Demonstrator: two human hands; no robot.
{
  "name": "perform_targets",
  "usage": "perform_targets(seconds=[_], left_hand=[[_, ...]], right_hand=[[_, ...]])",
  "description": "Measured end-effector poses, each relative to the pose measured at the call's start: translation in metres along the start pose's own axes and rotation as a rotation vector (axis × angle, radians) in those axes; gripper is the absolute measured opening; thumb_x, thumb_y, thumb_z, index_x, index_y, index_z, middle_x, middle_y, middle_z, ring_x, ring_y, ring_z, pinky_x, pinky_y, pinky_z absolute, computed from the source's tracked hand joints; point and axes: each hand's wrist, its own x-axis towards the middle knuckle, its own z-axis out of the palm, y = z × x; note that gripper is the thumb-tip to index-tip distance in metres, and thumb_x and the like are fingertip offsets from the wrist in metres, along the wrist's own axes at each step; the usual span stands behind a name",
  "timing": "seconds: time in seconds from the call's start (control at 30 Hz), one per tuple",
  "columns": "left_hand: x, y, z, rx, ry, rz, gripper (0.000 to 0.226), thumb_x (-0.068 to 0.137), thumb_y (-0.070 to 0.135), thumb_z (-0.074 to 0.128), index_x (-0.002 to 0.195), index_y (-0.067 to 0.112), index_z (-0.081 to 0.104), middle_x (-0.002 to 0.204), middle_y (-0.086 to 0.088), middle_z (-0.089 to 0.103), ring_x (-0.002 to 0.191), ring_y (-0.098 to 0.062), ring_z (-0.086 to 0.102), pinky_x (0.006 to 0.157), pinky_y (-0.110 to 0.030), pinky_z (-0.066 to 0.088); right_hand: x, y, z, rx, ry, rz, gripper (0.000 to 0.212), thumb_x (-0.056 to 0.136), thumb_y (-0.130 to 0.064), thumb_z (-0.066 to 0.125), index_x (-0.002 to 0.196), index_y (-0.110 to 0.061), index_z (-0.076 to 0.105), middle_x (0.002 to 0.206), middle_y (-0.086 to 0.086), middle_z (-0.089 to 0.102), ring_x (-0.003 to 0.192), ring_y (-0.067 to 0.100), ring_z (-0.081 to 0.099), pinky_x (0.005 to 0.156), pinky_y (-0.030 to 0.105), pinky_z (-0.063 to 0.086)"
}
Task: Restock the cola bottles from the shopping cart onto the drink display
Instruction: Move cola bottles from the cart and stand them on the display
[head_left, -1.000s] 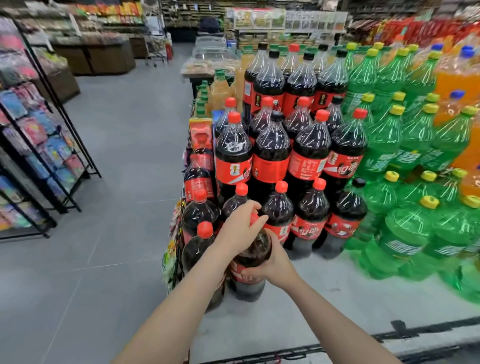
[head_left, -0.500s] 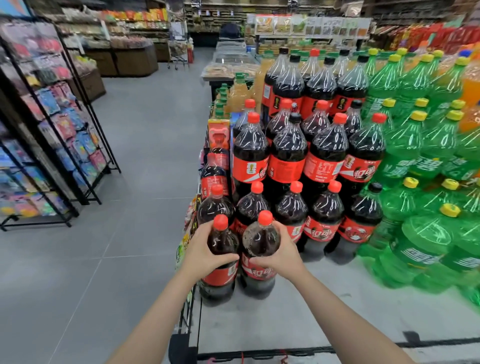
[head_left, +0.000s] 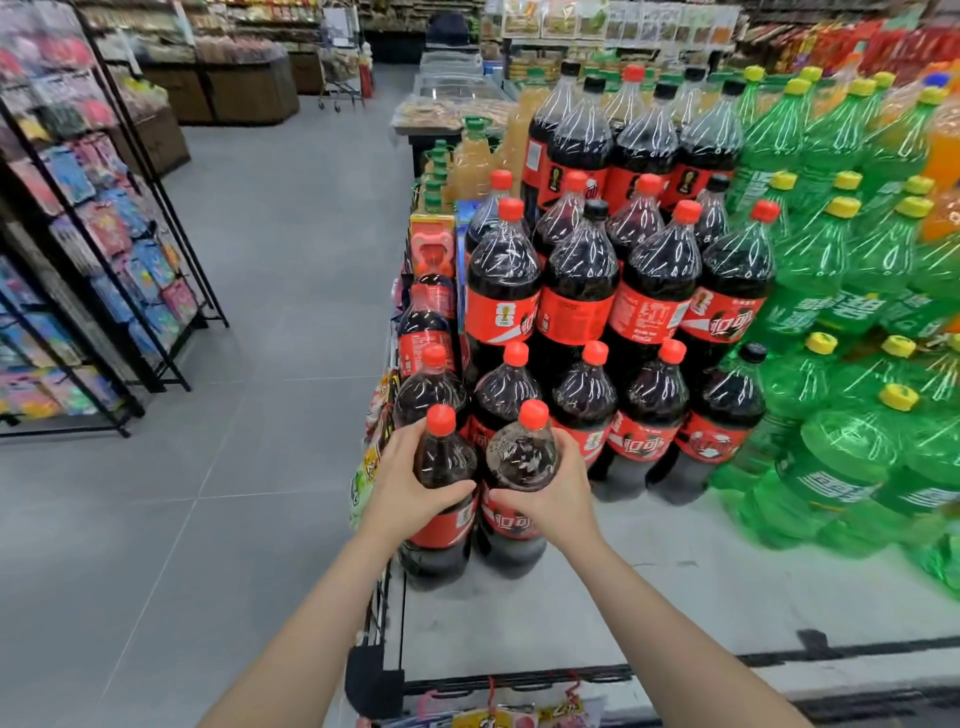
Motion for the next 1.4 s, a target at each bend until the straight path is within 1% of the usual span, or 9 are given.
perform_targets(seconds=[0.23, 0.33, 0.4, 0.53, 0.7, 0.83, 1.07, 1.23, 1.4], left_hand=[[0.002, 0.013, -0.017, 0.155, -0.008, 0.059, 0.077, 0.057, 0.068, 0.068, 0.123, 0.034, 0.049, 0.123, 0.015, 0.046, 0.119, -0.007, 0.04, 0.103, -0.036, 0.038], [0.022, 0.039, -0.036, 0.103, 0.069, 0.131, 0.065, 0.064, 0.065, 0.063, 0.119, 0.032, 0.053, 0.119, 0.012, 0.051, 0.115, -0.008, 0.046, 0.1, -0.034, 0.039], [0.037, 0.064, -0.044, 0.065, 0.079, 0.211, 0.053, 0.073, 0.051, 0.068, 0.12, 0.029, 0.054, 0.116, 0.01, 0.053, 0.109, -0.003, 0.048, 0.097, -0.028, 0.038], [0.057, 0.117, -0.026, 0.079, -0.039, 0.416, 0.042, 0.082, 0.026, 0.07, 0.12, 0.015, 0.058, 0.116, 0.007, 0.056, 0.11, -0.009, 0.052, 0.097, -0.022, 0.037], [0.055, 0.167, 0.038, 0.091, -0.316, 0.592, 0.041, 0.077, 0.034, 0.06, 0.114, 0.015, 0.06, 0.11, 0.002, 0.06, 0.105, -0.014, 0.056, 0.095, -0.034, 0.045], [0.028, 0.196, 0.094, 0.056, -0.482, 0.612, 0.042, 0.077, 0.032, 0.063, 0.115, 0.015, 0.06, 0.11, -0.001, 0.061, 0.104, -0.017, 0.058, 0.094, -0.038, 0.047], [-0.044, 0.236, 0.19, 0.085, -0.727, 0.671, 0.046, 0.08, 0.03, 0.07, 0.121, 0.01, 0.059, 0.111, -0.007, 0.062, 0.099, -0.021, 0.059, 0.091, -0.029, 0.045], [-0.142, 0.283, 0.266, 0.035, -0.877, 0.669, 0.044, 0.083, 0.027, 0.07, 0.123, 0.013, 0.057, 0.112, -0.001, 0.056, 0.097, -0.015, 0.056, 0.085, -0.023, 0.042], [-0.234, 0.346, 0.337, -0.075, -0.969, 0.655, 0.04, 0.084, 0.021, 0.068, 0.122, 0.016, 0.057, 0.11, 0.0, 0.056, 0.1, -0.017, 0.056, 0.091, -0.031, 0.045]], right_hand=[[0.006, -0.005, -0.029, -0.062, -0.29, 0.054, 0.128, 0.035, -0.054, 0.09, 0.141, -0.029, 0.023, 0.138, -0.005, 0.041, 0.127, 0.011, 0.043, 0.107, 0.037, 0.039], [0.013, -0.021, -0.064, -0.138, -0.453, 0.066, 0.115, 0.057, -0.032, 0.09, 0.148, -0.019, 0.019, 0.144, -0.008, 0.033, 0.129, 0.005, 0.033, 0.103, 0.024, 0.033], [0.012, -0.03, -0.087, -0.193, -0.494, 0.11, 0.101, 0.067, -0.028, 0.084, 0.147, -0.02, 0.023, 0.135, -0.009, 0.035, 0.122, 0.004, 0.033, 0.096, 0.021, 0.033], [0.005, -0.033, -0.127, -0.224, -0.434, 0.173, 0.086, 0.069, -0.032, 0.082, 0.141, -0.027, 0.036, 0.133, -0.004, 0.044, 0.122, 0.012, 0.045, 0.097, 0.028, 0.044], [-0.032, -0.035, -0.183, -0.301, -0.376, 0.194, 0.061, 0.078, -0.034, 0.075, 0.132, -0.03, 0.048, 0.119, -0.011, 0.055, 0.114, 0.009, 0.051, 0.095, 0.024, 0.042], [-0.074, -0.022, -0.234, -0.354, -0.256, 0.282, 0.057, 0.082, -0.036, 0.07, 0.132, -0.022, 0.048, 0.125, 0.002, 0.055, 0.111, 0.016, 0.055, 0.099, 0.032, 0.044], [-0.185, 0.027, -0.334, -0.328, -0.085, 0.444, 0.06, 0.08, -0.046, 0.068, 0.133, -0.03, 0.045, 0.121, -0.007, 0.052, 0.114, 0.016, 0.056, 0.099, 0.035, 0.045], [-0.291, 0.066, -0.406, -0.342, 0.049, 0.528, 0.057, 0.082, -0.032, 0.071, 0.132, -0.02, 0.048, 0.129, 0.005, 0.055, 0.116, 0.011, 0.052, 0.104, 0.028, 0.041], [-0.38, 0.094, -0.478, -0.361, 0.099, 0.593, 0.058, 0.084, -0.034, 0.068, 0.136, -0.022, 0.044, 0.132, 0.002, 0.051, 0.113, 0.015, 0.054, 0.097, 0.027, 0.043]])
